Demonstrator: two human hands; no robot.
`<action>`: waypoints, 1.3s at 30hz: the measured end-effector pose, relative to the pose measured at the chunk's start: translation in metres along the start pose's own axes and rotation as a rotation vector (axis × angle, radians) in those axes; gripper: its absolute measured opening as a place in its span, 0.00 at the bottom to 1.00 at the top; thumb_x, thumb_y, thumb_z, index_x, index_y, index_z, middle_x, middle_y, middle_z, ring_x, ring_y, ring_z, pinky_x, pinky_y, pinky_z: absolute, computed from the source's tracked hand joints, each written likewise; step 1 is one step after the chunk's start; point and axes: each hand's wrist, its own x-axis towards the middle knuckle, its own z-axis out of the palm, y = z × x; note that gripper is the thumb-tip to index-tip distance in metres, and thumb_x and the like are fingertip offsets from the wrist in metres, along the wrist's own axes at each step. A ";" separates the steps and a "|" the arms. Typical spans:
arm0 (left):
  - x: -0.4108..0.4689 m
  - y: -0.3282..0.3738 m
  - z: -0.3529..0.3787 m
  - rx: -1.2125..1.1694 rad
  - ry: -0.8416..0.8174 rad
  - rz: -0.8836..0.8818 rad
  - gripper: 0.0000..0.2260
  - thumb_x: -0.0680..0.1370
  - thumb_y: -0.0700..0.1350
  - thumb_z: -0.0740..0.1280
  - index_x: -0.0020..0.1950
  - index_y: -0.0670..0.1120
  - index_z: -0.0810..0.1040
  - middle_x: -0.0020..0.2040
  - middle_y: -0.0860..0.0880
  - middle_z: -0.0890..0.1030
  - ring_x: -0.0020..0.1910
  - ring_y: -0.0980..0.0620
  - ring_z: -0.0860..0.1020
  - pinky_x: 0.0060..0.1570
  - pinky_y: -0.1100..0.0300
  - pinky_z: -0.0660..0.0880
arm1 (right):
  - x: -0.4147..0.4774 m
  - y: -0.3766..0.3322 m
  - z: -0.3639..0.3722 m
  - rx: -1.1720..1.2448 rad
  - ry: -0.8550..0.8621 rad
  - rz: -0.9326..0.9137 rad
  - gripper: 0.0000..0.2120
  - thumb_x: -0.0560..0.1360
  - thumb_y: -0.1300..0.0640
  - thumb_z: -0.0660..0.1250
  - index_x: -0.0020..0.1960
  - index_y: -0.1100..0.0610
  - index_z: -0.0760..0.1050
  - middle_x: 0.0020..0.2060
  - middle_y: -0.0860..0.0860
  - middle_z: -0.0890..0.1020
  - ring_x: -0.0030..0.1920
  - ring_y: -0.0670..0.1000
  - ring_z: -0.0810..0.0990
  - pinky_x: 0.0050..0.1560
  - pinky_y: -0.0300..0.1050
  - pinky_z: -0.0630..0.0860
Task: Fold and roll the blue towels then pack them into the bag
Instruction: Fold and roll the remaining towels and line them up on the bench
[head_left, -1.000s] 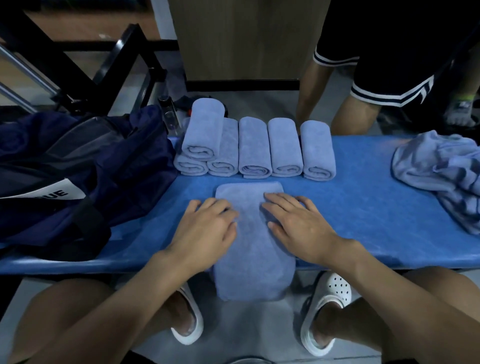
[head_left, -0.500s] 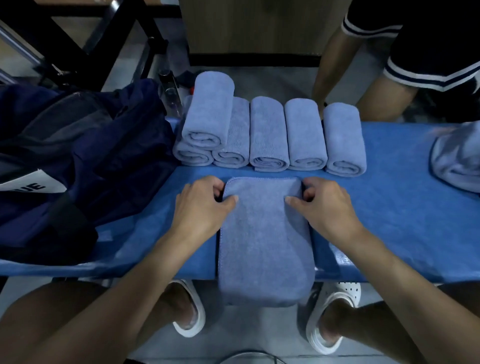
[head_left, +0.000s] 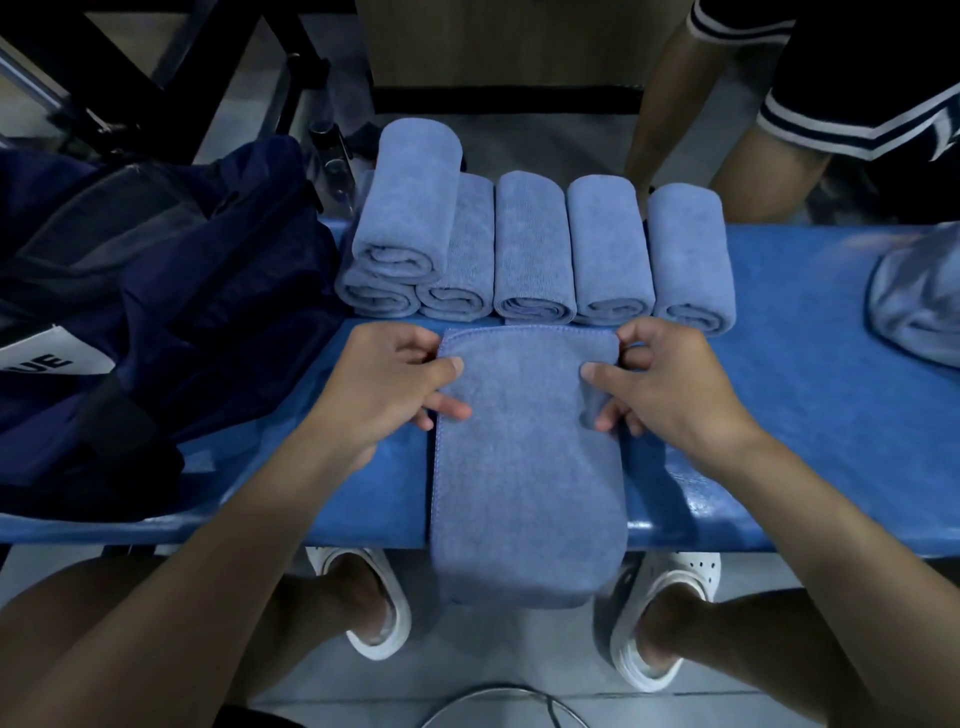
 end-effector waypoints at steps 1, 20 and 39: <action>0.000 0.000 0.000 -0.017 0.002 0.004 0.03 0.78 0.37 0.70 0.50 0.40 0.78 0.43 0.45 0.84 0.36 0.46 0.86 0.24 0.63 0.71 | 0.000 -0.001 0.000 0.044 0.003 0.005 0.08 0.75 0.63 0.71 0.46 0.63 0.72 0.36 0.60 0.83 0.28 0.55 0.83 0.23 0.42 0.72; -0.010 -0.028 -0.013 0.374 -0.135 0.507 0.14 0.73 0.32 0.70 0.42 0.52 0.77 0.57 0.60 0.82 0.39 0.58 0.76 0.45 0.60 0.74 | -0.007 0.029 -0.016 -0.539 -0.081 -0.604 0.08 0.70 0.67 0.71 0.43 0.54 0.78 0.52 0.40 0.79 0.44 0.44 0.78 0.40 0.51 0.77; -0.002 -0.043 -0.018 0.651 -0.204 0.646 0.13 0.74 0.37 0.70 0.43 0.54 0.71 0.67 0.61 0.75 0.61 0.68 0.69 0.54 0.77 0.62 | -0.025 0.026 -0.022 -0.751 -0.165 -0.561 0.11 0.75 0.45 0.65 0.50 0.51 0.77 0.68 0.45 0.74 0.63 0.48 0.76 0.56 0.50 0.78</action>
